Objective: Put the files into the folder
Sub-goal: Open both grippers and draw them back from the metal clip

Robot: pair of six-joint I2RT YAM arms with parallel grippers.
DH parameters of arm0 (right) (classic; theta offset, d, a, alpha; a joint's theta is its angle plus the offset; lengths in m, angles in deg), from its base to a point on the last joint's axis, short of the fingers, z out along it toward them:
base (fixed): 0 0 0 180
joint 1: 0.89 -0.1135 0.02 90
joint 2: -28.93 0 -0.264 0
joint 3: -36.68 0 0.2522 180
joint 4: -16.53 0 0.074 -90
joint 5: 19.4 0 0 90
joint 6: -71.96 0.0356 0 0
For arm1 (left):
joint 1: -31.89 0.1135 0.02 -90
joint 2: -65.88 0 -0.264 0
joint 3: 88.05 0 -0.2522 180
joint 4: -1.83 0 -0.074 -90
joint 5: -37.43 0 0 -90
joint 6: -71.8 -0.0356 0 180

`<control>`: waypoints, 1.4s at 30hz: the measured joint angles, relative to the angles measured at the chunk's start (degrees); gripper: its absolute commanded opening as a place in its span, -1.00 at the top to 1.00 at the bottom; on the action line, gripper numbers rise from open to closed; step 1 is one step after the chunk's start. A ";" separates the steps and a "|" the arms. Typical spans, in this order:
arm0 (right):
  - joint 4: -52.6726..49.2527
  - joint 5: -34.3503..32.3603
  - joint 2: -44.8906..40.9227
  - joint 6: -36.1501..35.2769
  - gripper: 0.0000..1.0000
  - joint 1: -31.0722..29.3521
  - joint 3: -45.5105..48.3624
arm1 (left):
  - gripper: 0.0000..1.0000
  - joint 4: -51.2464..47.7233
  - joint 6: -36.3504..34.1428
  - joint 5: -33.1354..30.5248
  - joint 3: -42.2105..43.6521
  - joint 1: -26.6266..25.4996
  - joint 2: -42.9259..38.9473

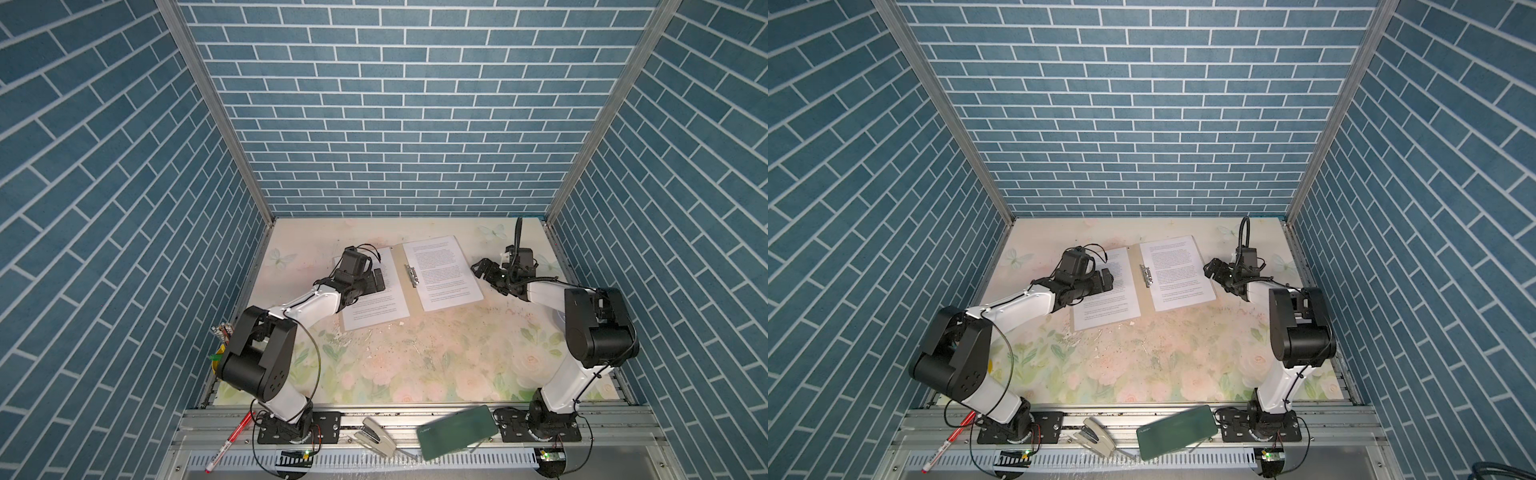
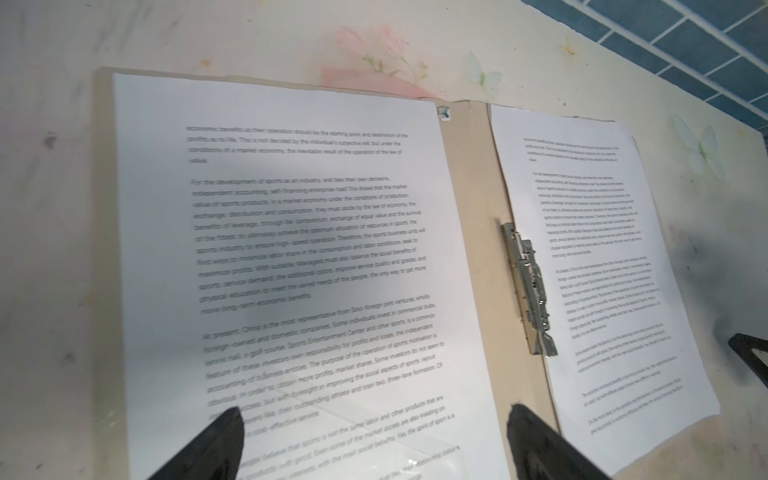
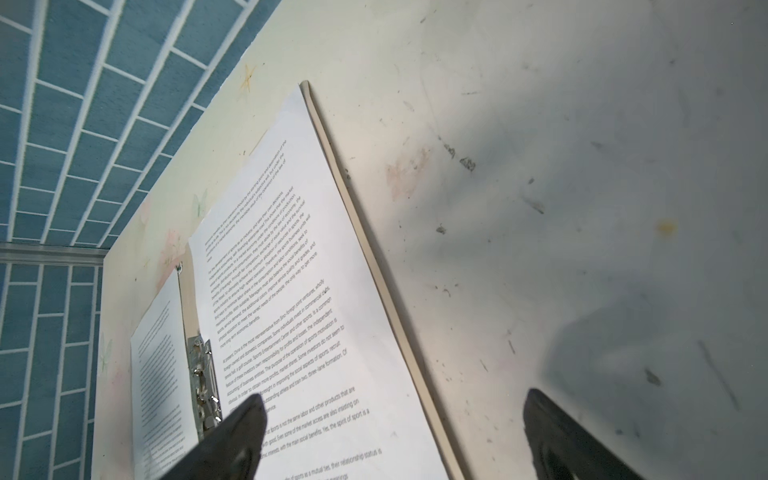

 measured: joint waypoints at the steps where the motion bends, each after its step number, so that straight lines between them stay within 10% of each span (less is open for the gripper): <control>1: 0.52 0.63 0.59 0.02 -0.85 0.15 0.00 | -0.99 -0.15 0.02 -0.48 1.29 0.66 -1.18; 19: 4.31 6.34 3.50 0.07 -0.71 0.83 -0.11 | -0.99 -1.90 -0.55 1.11 10.12 11.52 -6.84; 42: 5.53 8.33 3.50 0.09 -0.55 0.94 1.25 | -0.99 3.08 -1.27 12.87 10.14 13.11 -0.59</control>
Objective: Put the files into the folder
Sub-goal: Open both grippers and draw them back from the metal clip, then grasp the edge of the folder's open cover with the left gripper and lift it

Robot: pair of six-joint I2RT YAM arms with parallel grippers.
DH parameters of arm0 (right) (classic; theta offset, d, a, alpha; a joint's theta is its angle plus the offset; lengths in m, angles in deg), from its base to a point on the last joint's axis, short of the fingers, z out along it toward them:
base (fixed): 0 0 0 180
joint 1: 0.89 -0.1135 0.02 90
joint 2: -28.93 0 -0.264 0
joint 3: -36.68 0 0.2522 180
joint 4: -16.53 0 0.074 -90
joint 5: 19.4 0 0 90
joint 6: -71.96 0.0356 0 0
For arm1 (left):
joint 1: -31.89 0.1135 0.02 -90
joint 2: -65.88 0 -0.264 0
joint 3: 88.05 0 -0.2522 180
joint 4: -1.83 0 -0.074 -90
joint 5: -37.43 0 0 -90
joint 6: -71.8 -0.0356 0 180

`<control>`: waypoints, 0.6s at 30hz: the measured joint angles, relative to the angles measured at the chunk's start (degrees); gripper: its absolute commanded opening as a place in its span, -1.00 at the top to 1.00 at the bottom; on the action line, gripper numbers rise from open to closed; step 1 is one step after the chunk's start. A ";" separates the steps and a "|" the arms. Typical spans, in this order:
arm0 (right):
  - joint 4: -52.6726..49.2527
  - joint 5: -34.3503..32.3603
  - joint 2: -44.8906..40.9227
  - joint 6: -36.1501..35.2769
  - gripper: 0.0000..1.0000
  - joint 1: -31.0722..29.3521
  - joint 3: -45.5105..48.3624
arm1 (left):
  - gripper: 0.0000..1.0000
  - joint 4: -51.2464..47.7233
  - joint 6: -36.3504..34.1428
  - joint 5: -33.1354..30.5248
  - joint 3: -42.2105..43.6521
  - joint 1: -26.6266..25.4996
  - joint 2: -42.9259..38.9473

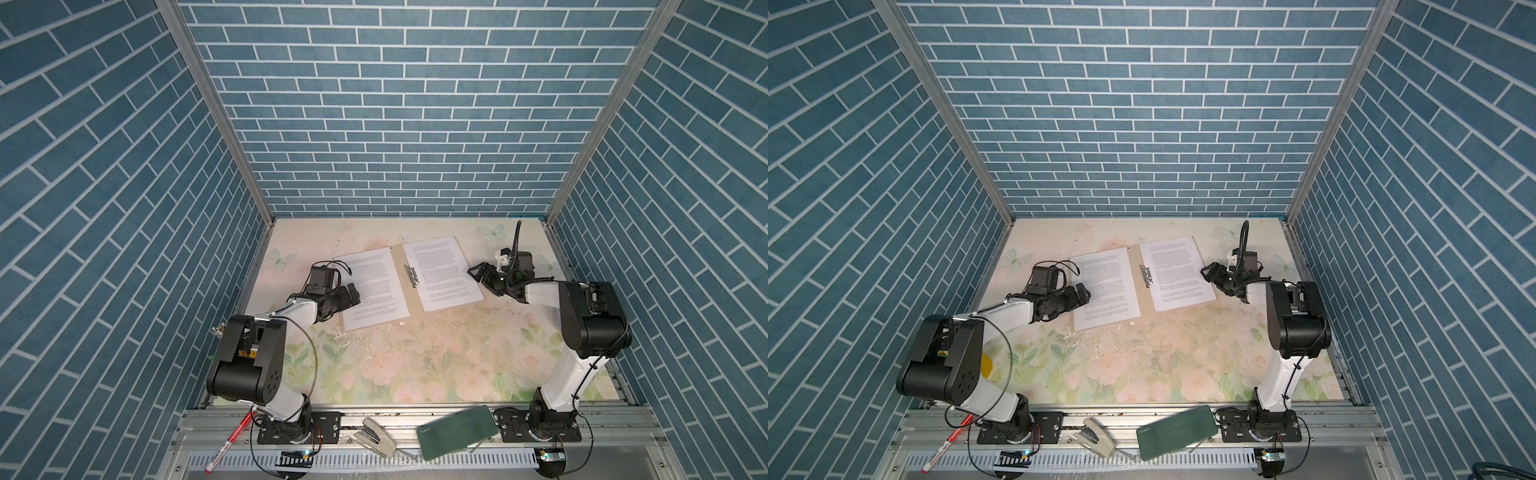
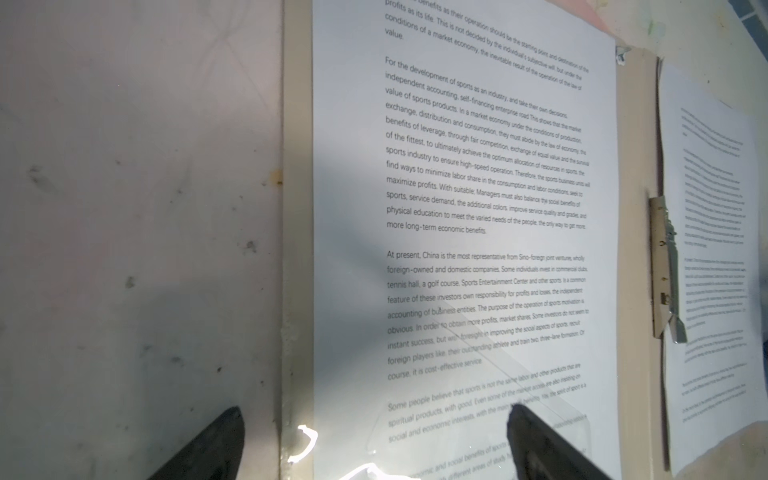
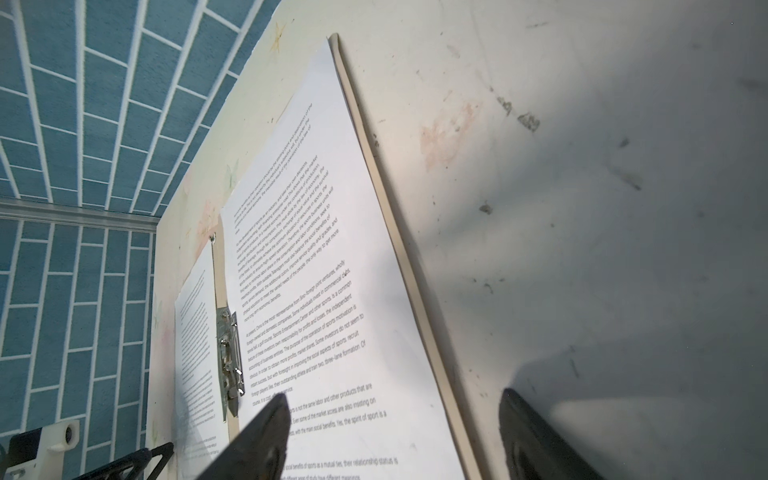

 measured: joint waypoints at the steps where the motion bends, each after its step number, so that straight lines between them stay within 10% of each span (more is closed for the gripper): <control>1: 0.09 0.15 0.00 0.04 -0.55 0.00 0.07 | -0.99 0.26 0.00 0.42 0.00 0.00 0.11; 18: 3.87 1.77 -0.02 0.59 -0.46 0.07 2.47 | -0.99 8.15 2.45 5.92 2.91 0.87 0.20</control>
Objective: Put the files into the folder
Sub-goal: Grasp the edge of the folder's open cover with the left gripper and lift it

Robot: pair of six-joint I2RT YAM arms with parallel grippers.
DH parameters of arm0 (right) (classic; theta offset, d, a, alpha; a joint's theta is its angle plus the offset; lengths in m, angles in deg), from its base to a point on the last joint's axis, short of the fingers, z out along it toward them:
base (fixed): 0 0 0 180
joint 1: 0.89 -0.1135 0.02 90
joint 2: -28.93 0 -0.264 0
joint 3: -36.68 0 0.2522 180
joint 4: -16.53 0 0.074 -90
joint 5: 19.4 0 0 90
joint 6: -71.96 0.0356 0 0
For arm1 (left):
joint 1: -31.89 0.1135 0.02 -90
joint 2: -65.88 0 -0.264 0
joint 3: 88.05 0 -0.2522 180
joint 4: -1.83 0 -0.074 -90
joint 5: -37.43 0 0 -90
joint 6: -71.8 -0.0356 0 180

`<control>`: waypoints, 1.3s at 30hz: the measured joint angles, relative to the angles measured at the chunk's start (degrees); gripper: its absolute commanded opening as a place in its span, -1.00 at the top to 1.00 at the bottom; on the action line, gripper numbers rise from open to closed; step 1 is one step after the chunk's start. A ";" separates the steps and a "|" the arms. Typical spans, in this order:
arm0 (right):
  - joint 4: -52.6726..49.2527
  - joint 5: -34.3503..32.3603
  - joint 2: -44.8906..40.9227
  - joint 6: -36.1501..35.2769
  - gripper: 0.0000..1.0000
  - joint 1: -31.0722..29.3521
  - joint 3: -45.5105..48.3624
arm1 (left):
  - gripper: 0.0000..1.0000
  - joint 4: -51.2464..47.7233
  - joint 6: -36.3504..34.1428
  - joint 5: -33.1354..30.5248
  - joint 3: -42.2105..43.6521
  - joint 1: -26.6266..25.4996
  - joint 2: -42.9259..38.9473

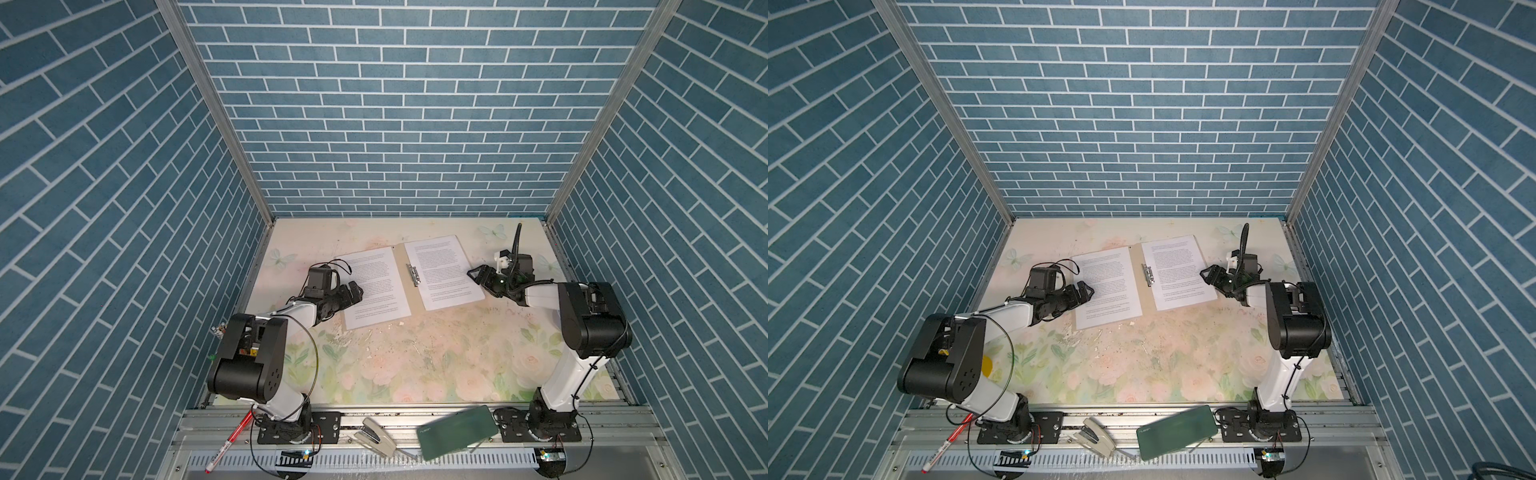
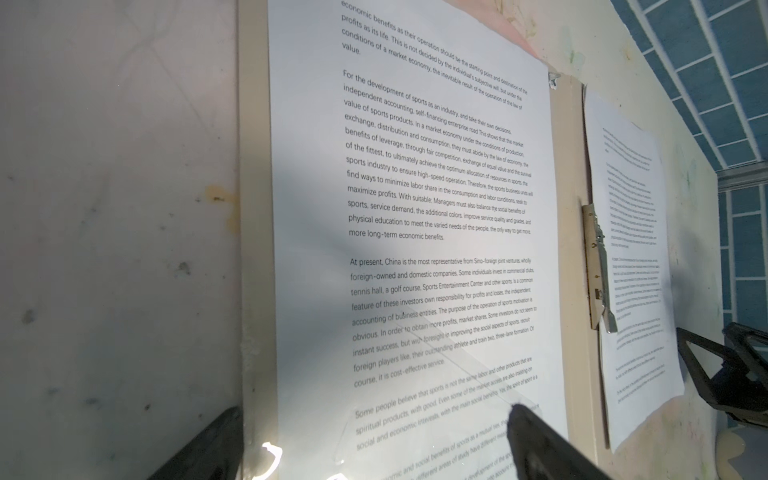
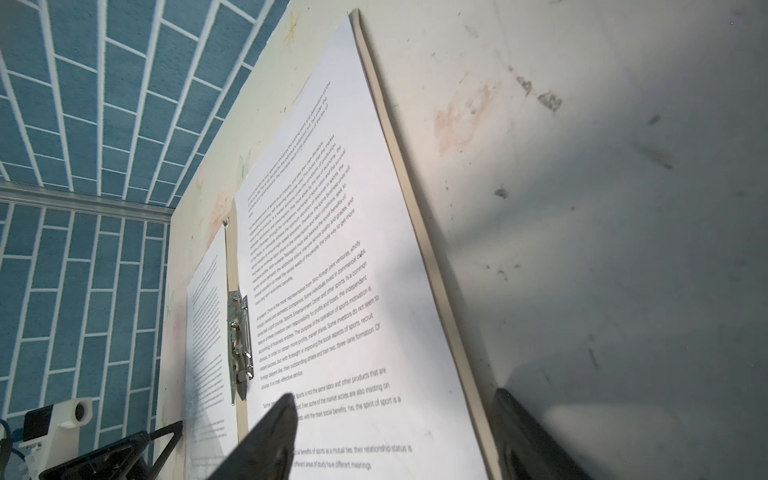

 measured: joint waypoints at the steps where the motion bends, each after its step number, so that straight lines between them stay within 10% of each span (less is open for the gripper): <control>1: 0.26 0.00 0.00 0.00 -0.45 0.02 0.15 | -0.99 0.46 0.35 0.28 0.26 0.15 -0.13; 39: 2.43 -0.63 -0.26 0.00 -0.39 0.46 1.66 | -0.99 18.56 15.15 10.64 7.85 3.72 -7.74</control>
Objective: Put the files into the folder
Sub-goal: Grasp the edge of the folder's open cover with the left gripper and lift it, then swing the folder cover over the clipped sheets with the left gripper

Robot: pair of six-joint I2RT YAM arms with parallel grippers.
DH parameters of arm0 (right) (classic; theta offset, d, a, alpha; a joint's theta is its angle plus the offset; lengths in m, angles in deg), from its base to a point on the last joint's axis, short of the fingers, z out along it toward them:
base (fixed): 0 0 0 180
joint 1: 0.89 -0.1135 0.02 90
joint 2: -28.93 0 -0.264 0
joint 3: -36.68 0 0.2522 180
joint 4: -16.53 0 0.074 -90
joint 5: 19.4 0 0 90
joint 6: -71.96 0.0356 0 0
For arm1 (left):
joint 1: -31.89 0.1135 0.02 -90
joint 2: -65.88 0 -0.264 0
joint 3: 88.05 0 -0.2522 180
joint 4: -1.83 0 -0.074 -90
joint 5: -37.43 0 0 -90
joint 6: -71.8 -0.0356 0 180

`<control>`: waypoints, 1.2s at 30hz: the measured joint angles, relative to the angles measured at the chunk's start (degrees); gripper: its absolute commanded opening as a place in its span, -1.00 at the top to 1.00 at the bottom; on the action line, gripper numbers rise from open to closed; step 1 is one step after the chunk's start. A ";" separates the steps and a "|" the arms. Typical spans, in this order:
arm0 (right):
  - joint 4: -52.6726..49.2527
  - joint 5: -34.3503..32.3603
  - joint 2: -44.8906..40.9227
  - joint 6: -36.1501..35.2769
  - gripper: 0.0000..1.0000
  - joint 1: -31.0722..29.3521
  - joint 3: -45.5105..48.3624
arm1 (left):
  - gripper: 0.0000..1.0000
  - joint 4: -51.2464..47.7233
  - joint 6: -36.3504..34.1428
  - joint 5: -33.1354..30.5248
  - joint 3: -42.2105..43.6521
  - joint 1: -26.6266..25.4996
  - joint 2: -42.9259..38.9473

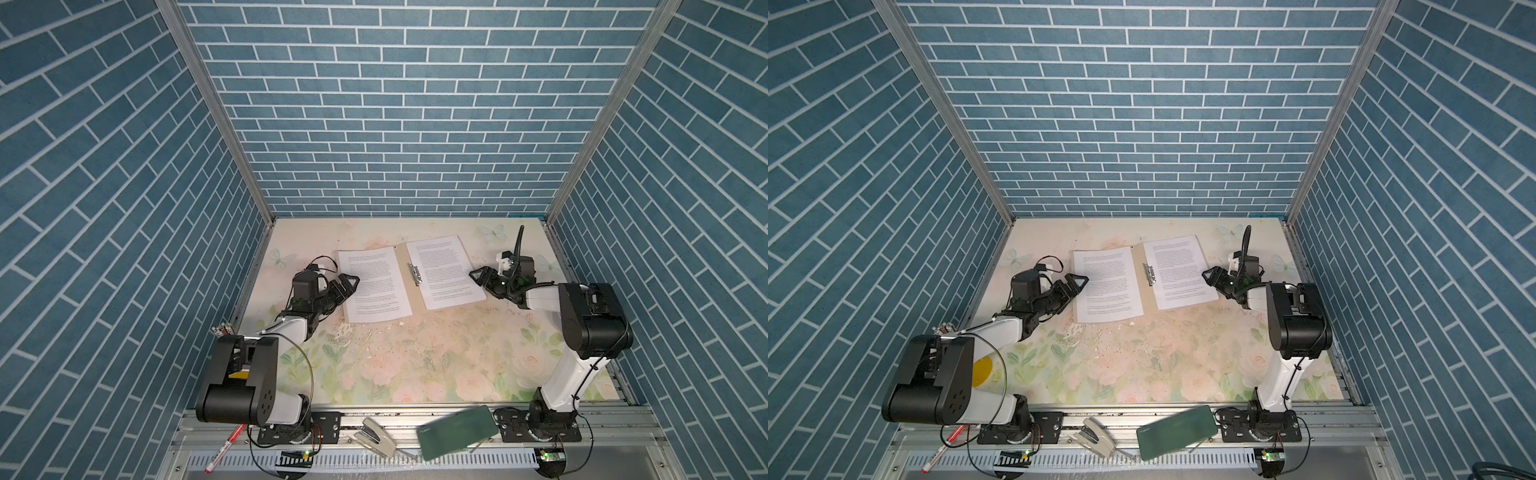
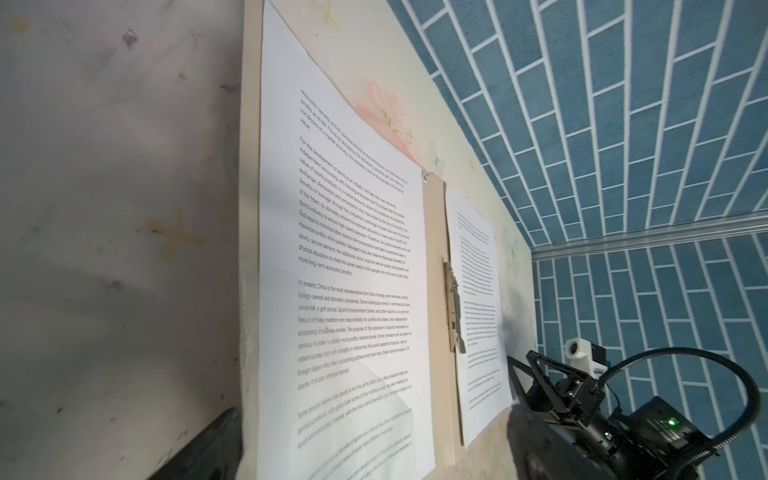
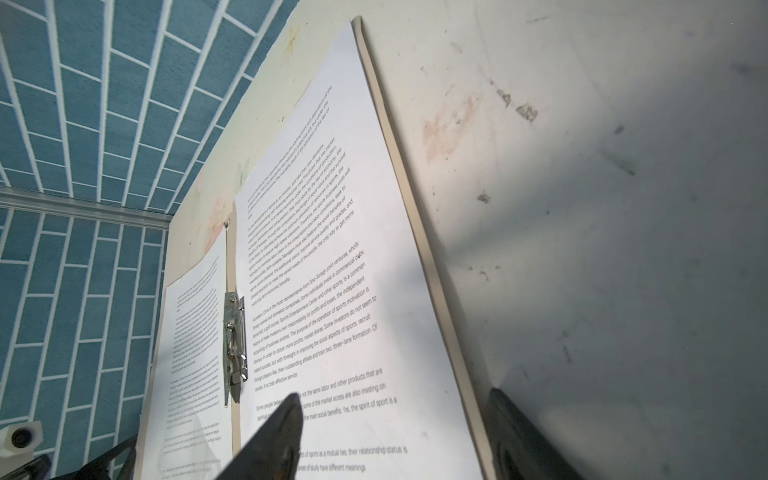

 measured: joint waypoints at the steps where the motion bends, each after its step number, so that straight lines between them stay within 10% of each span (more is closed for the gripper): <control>1: 0.04 0.02 0.00 0.02 -0.39 0.00 0.07 | -0.99 1.38 0.92 0.74 0.15 -0.07 -0.02; 16: 1.42 0.22 -0.26 1.16 -0.37 -0.50 1.09 | -0.99 0.04 4.33 3.06 -1.73 -0.68 -11.78; 36: 1.62 -0.11 -1.55 4.09 -0.37 -6.23 2.54 | -0.99 -9.16 -2.16 -1.46 -19.34 -11.34 -7.41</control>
